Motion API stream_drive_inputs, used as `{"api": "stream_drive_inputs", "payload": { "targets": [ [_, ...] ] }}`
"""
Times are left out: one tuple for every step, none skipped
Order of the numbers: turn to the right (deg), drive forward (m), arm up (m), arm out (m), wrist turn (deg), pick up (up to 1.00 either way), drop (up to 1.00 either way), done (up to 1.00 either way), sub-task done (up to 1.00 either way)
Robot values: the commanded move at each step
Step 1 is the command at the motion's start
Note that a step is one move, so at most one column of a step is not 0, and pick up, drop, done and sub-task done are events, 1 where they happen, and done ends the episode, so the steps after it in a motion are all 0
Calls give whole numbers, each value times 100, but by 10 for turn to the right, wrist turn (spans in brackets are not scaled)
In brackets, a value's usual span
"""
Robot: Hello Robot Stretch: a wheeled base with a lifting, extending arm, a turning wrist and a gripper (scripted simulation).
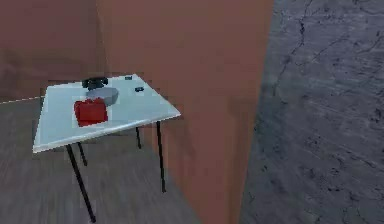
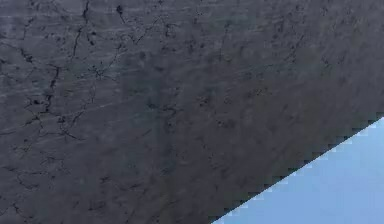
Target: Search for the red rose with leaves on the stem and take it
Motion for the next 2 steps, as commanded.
{"api": "stream_drive_inputs", "payload": {
  "targets": [
    [-450,0,0,0,0,0,0,0,0],
    [-450,0,0,0,0,0,0,0,0]
  ]
}}
